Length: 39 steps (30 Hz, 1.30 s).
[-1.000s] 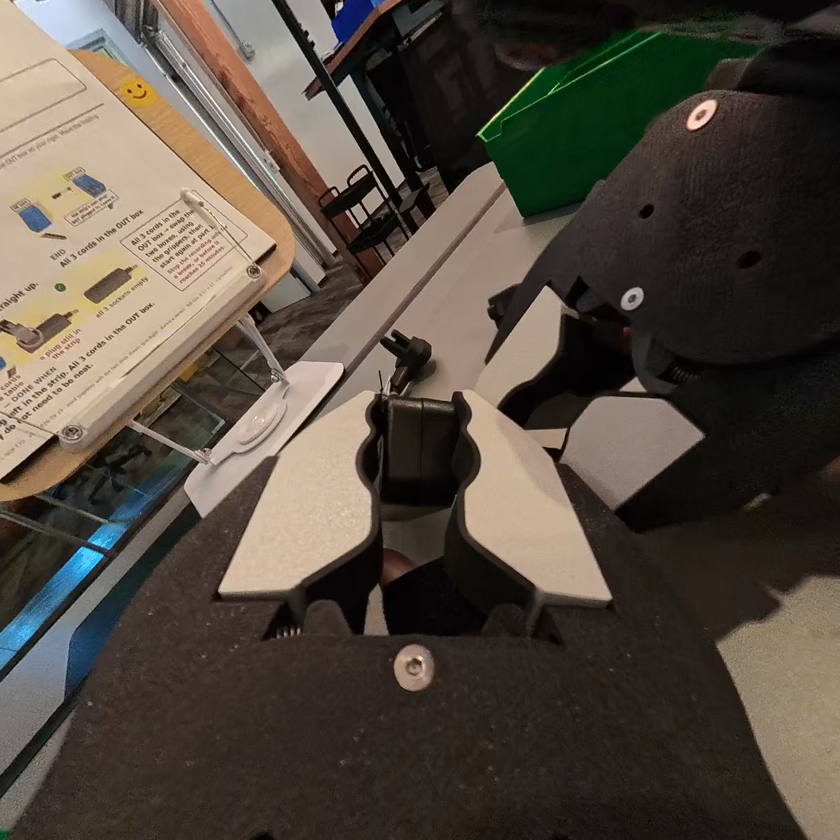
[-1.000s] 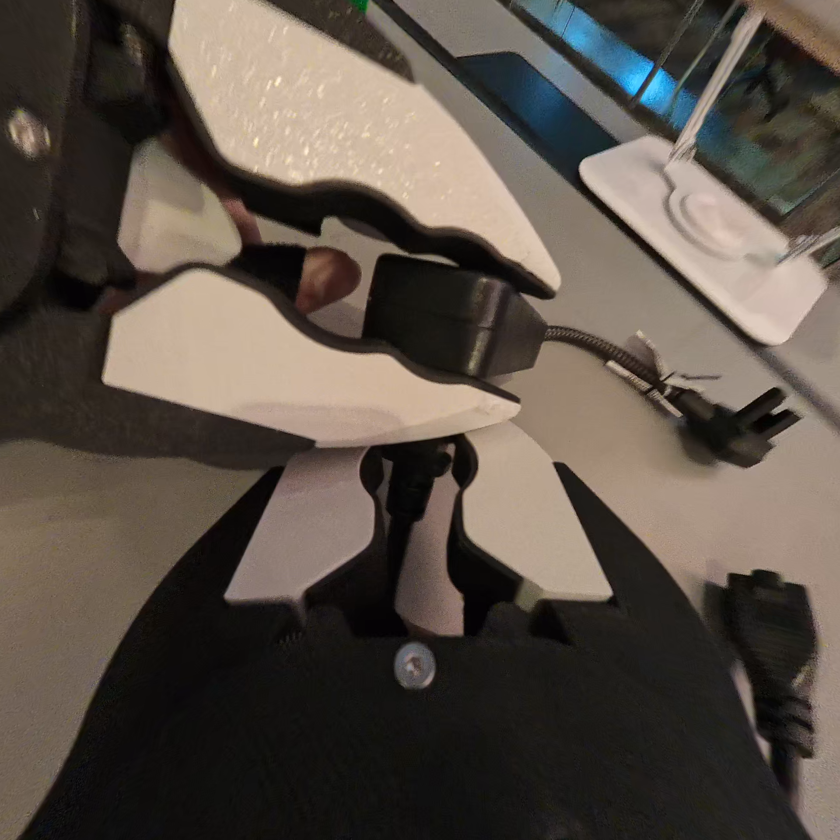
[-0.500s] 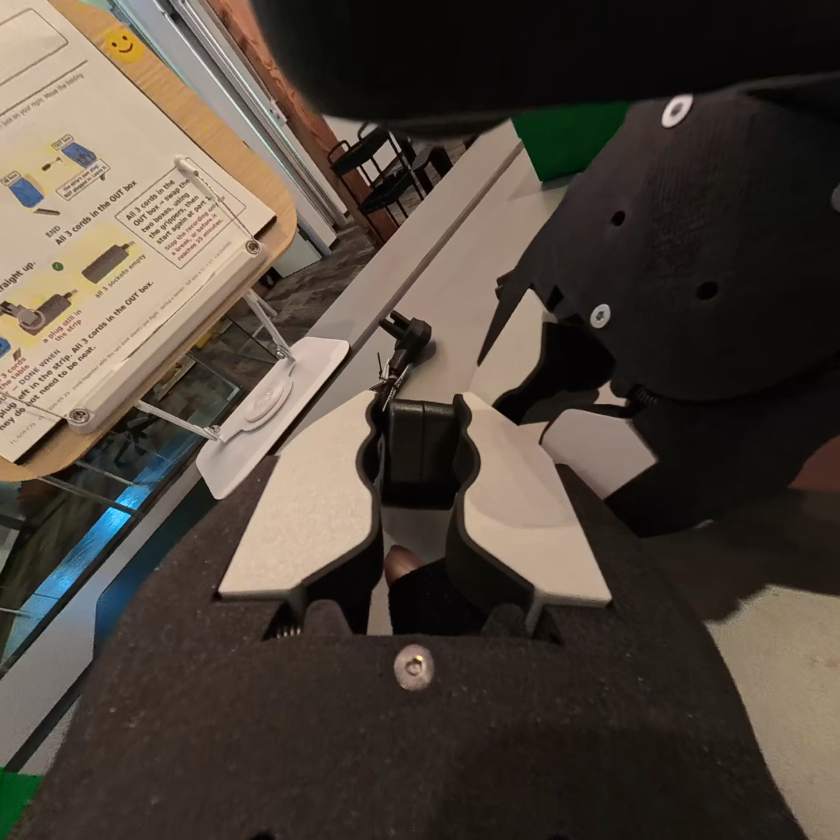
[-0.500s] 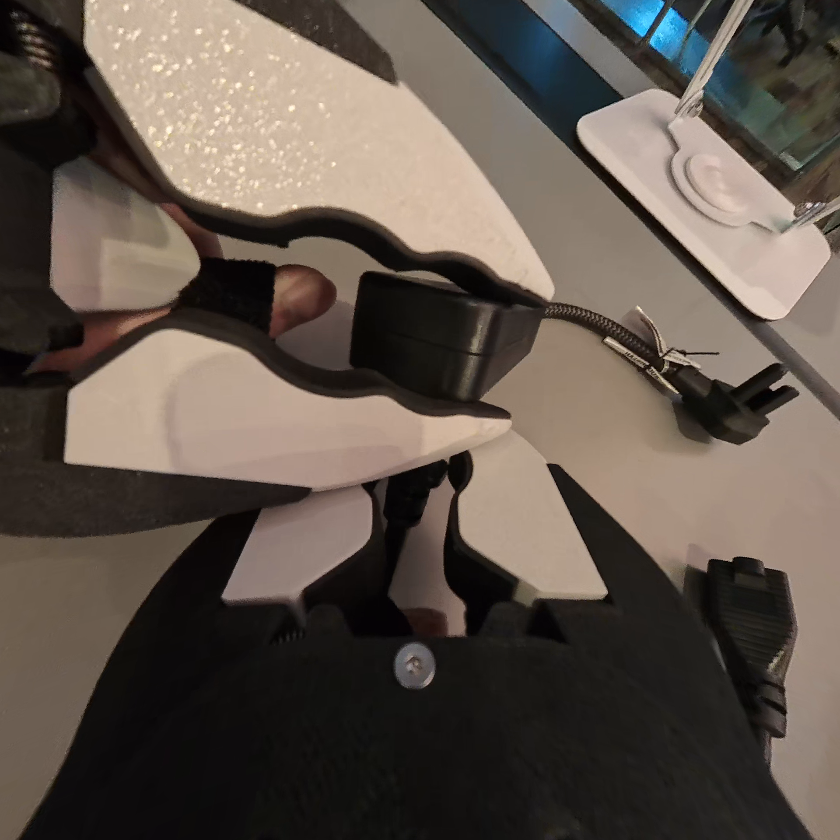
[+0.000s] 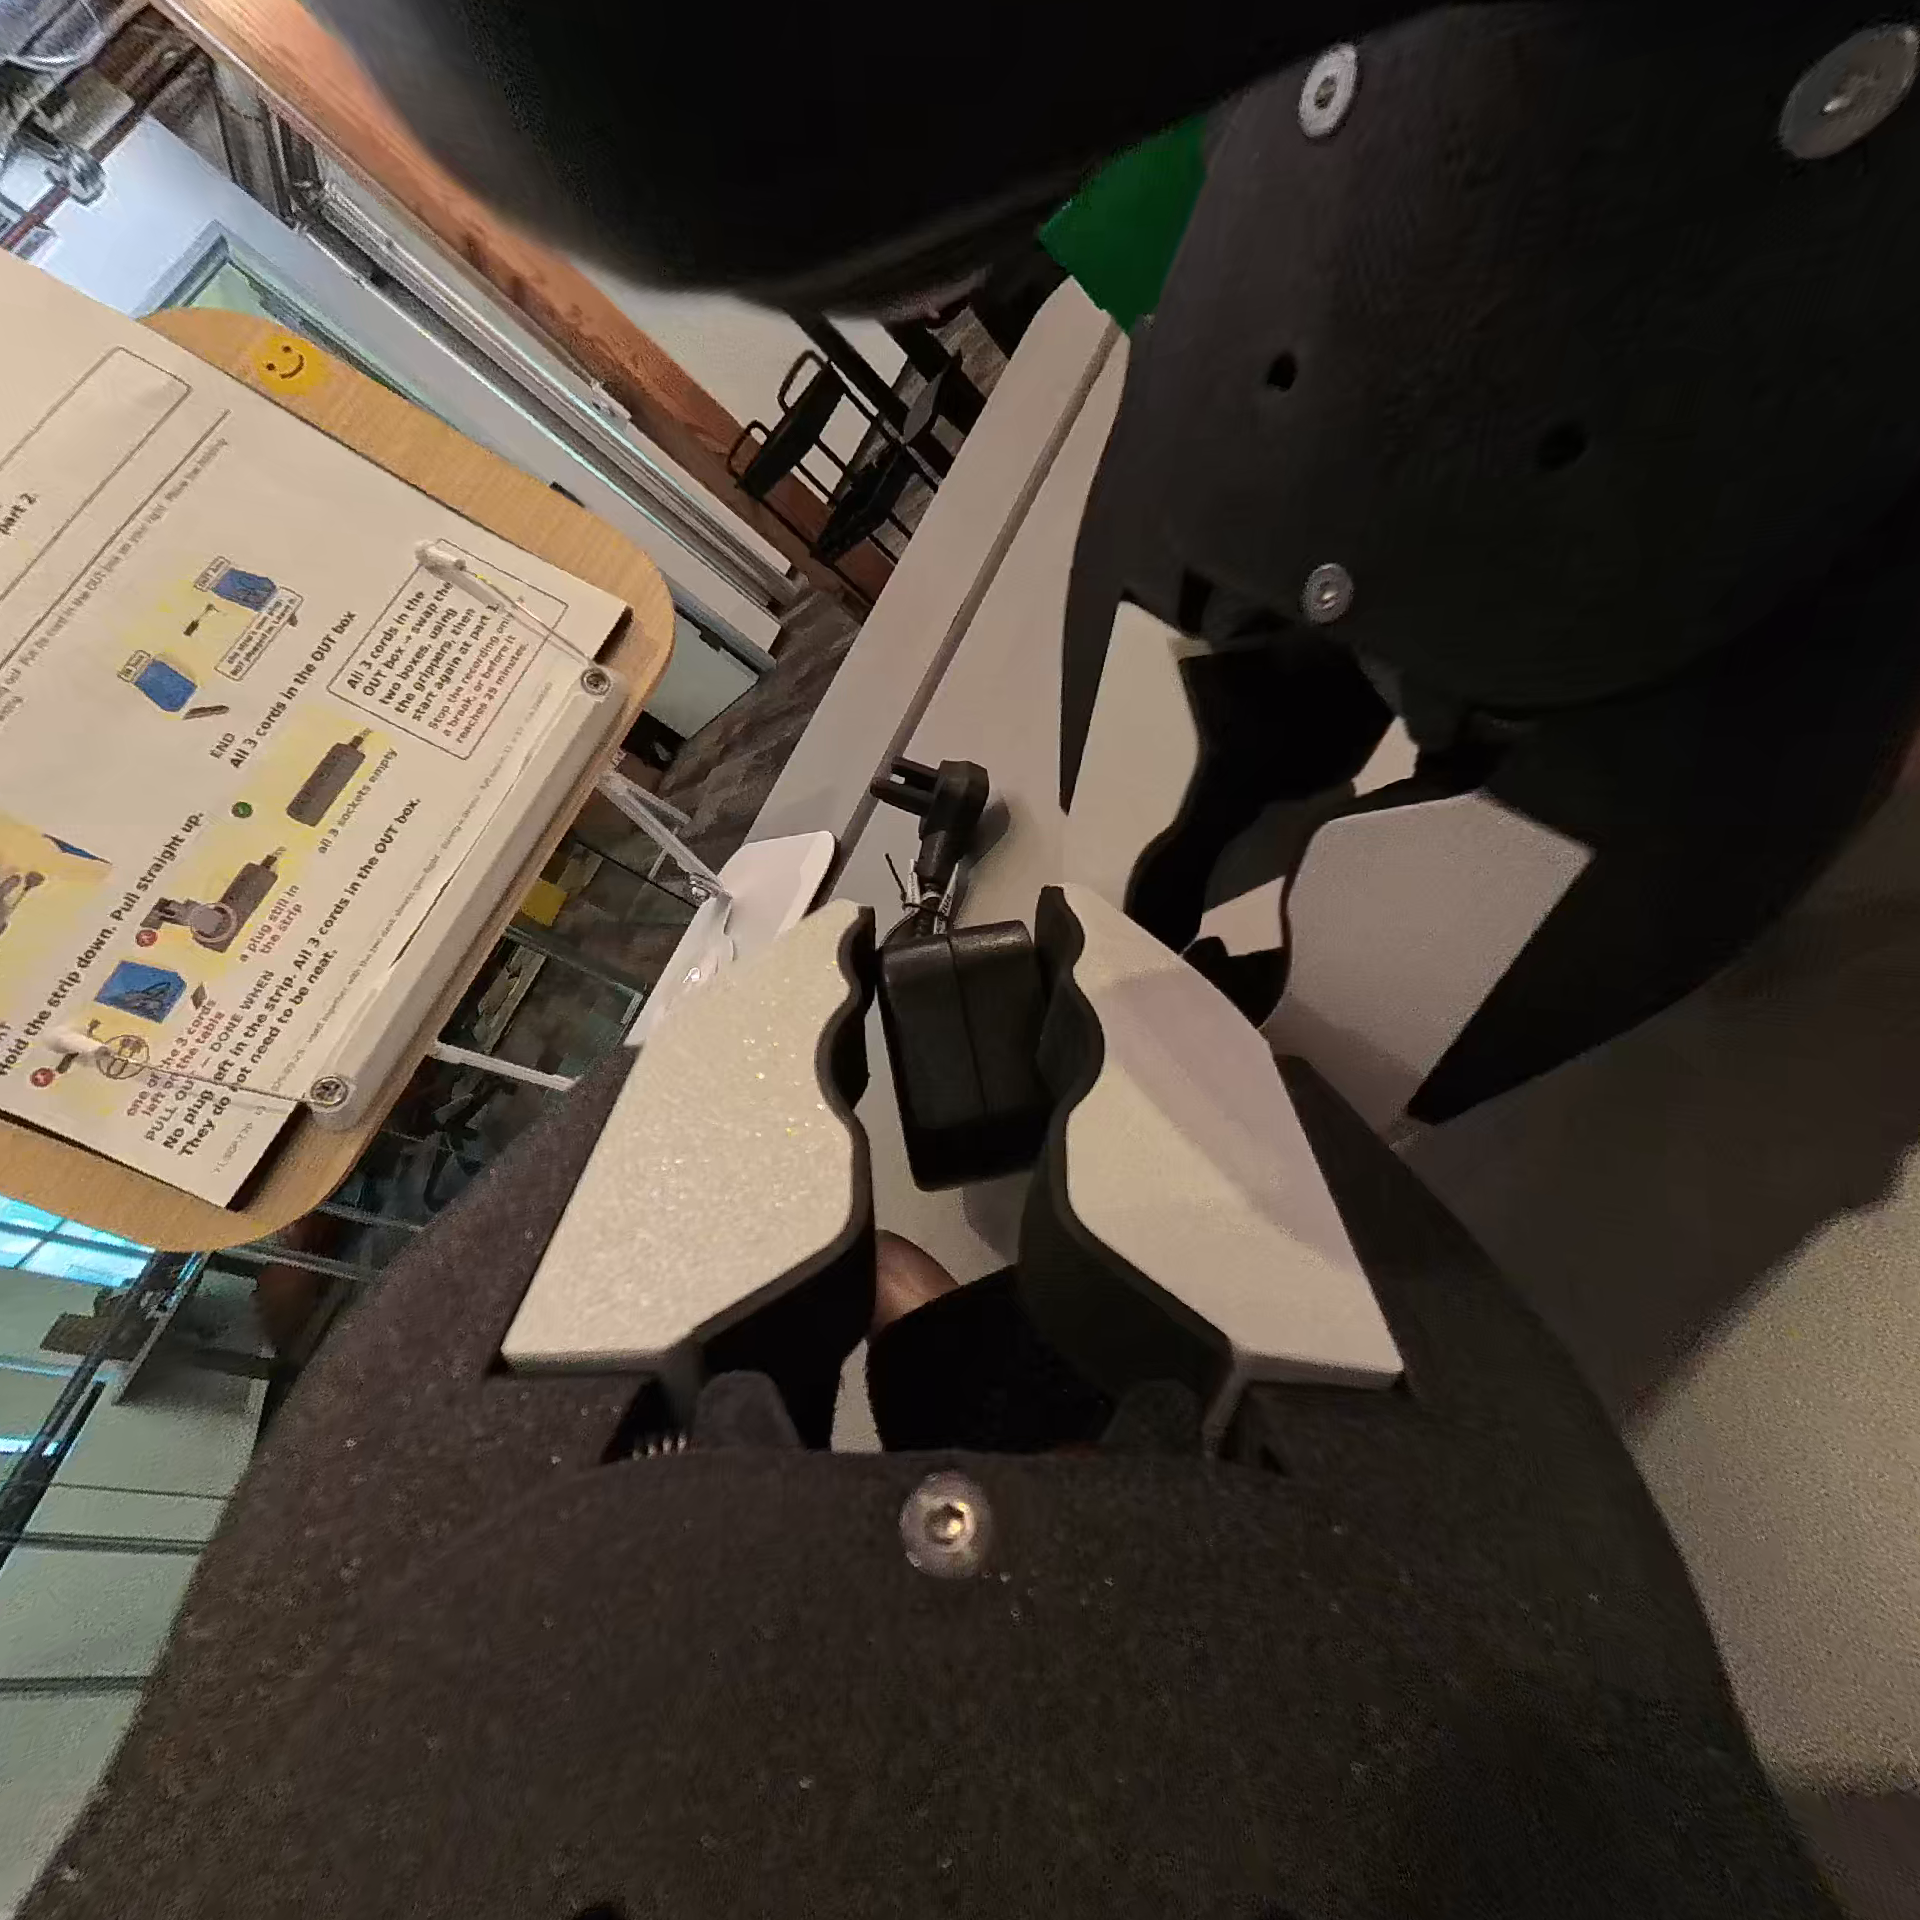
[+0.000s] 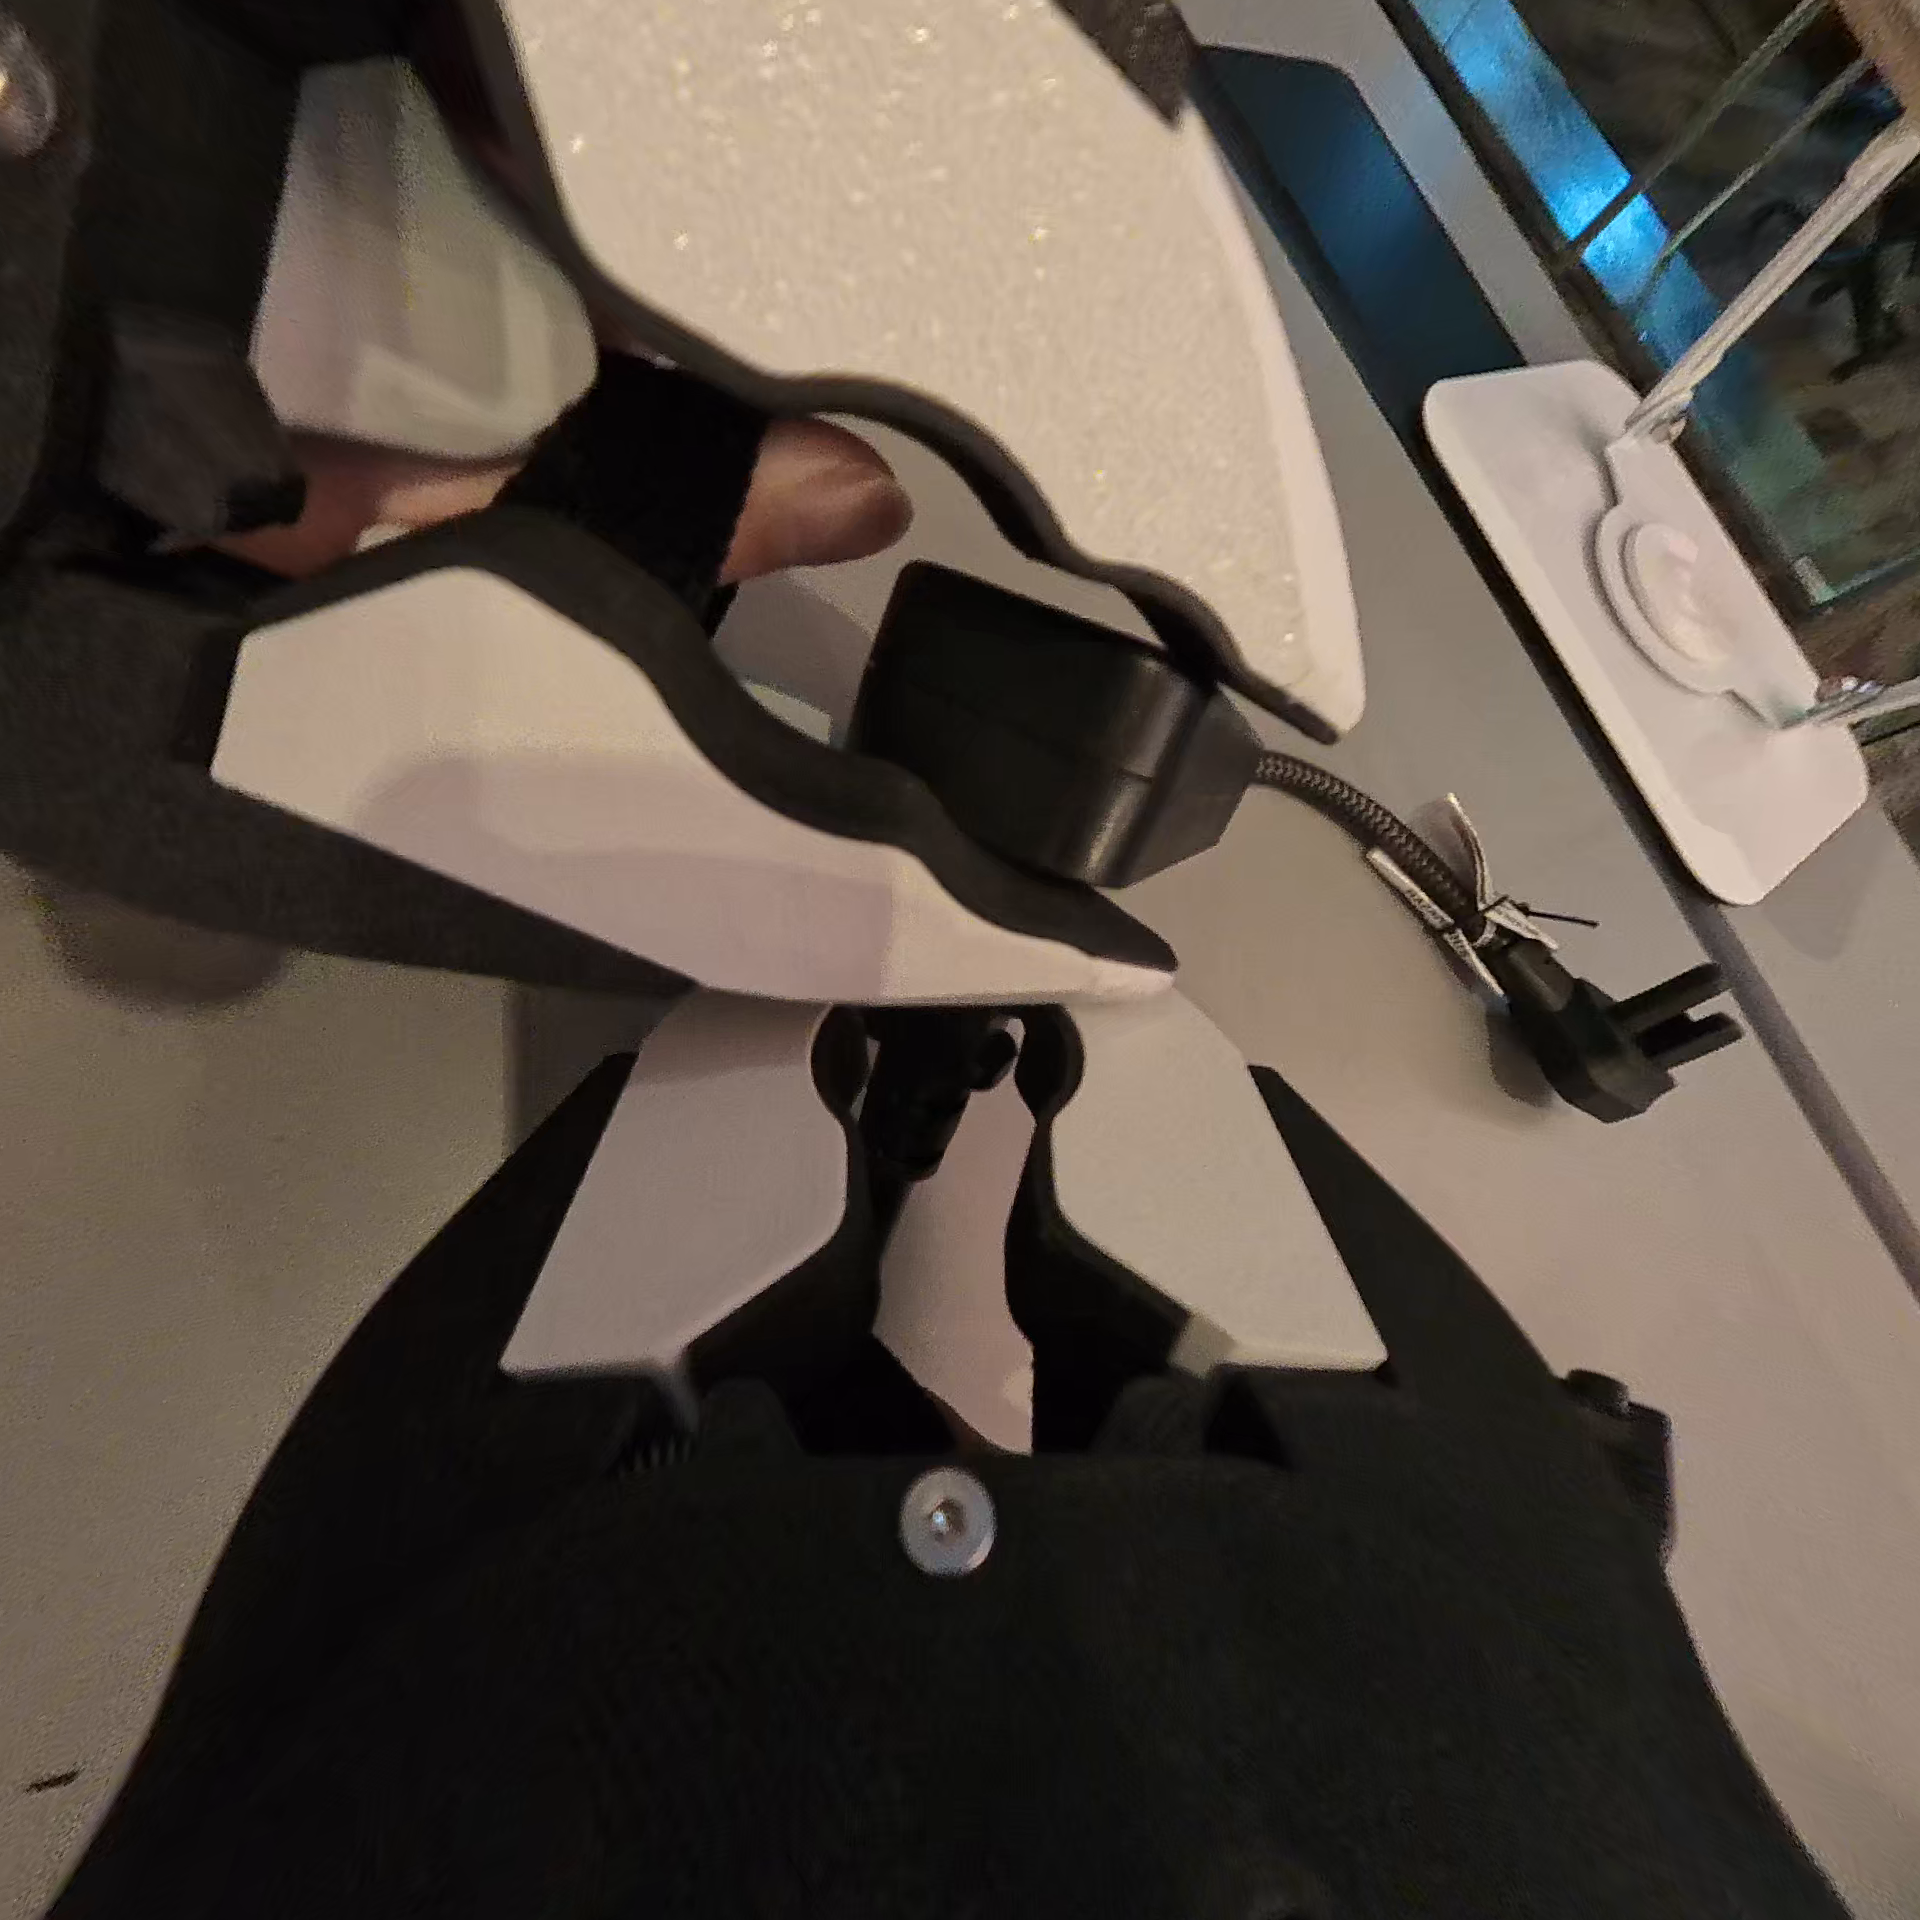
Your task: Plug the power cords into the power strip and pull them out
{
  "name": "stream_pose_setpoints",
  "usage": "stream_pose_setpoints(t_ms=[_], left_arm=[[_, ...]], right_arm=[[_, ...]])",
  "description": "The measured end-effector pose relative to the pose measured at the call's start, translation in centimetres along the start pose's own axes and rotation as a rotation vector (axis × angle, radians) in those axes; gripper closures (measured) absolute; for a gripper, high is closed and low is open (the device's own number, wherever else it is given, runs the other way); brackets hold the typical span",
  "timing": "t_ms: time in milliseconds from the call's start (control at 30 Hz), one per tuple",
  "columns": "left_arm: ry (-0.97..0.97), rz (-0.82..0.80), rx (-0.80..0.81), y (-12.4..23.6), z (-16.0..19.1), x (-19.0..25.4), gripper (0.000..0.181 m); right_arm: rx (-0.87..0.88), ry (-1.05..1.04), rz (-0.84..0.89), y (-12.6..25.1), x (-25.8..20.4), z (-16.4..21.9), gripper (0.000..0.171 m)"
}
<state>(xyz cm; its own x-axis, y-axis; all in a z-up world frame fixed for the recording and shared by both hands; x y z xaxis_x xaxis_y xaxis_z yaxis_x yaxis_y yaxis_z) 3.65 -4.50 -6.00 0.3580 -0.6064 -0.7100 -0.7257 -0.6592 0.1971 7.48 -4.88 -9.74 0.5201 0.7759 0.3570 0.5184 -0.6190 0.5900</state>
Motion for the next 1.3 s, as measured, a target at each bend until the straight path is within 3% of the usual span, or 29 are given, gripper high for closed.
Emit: stream_pose_setpoints(t_ms=[200,333,467,633,733,833,1067,1133,1300], left_arm=[[0.033,0.000,0.060,0.6,0.5,-0.2,0.151],[0.315,0.078,0.112,0.3,0.7,-0.5,0.148],[0.323,0.054,0.148,0.4,0.9,-0.9,0.149],[0.465,0.099,0.167,0.4,1.1,-1.1,0.148],[0.433,0.113,0.162,0.1,0.9,-0.6,0.148],[0.474,0.126,0.157,-0.4,0.7,-0.6,0.147],[0.440,0.127,0.068,-0.6,0.1,-0.1,0.148],[0.417,0.175,0.073,-0.7,-0.4,0.2,0.147],[0.325,0.269,0.090,0.1,-0.9,0.6,0.147]], right_arm=[[0.038,0.040,0.011,-0.1,-0.4,0.0,0.146],[0.096,-0.019,-0.017,0.0,-0.3,0.0,0.146],[0.129,-0.039,-0.007,0.1,-0.3,-0.2,0.147],[0.150,-0.082,0.012,0.0,-0.4,-0.4,0.147],[0.136,-0.163,-0.010,-0.1,-0.7,-0.2,0.147],[0.122,-0.262,-0.026,0.0,-0.9,-0.5,0.133],[0.011,-0.543,-0.150,-1.1,-0.4,0.5,0.132],[0.025,-0.546,-0.249,-1.0,-0.9,0.4,0.146],[-0.009,-0.372,-0.355,-0.2,-1.6,0.6,0.145]])
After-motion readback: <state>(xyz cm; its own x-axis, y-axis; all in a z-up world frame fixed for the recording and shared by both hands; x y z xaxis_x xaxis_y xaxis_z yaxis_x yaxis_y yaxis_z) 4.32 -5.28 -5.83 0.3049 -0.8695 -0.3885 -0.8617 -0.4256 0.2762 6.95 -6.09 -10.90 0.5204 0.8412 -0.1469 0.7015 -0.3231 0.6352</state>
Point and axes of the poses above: each gripper's, where its closed fingertips meet, y back along the fingers, z out of its underside, x = y × z across the jaws, the point moved 5 cm from there along y, back along the fingers
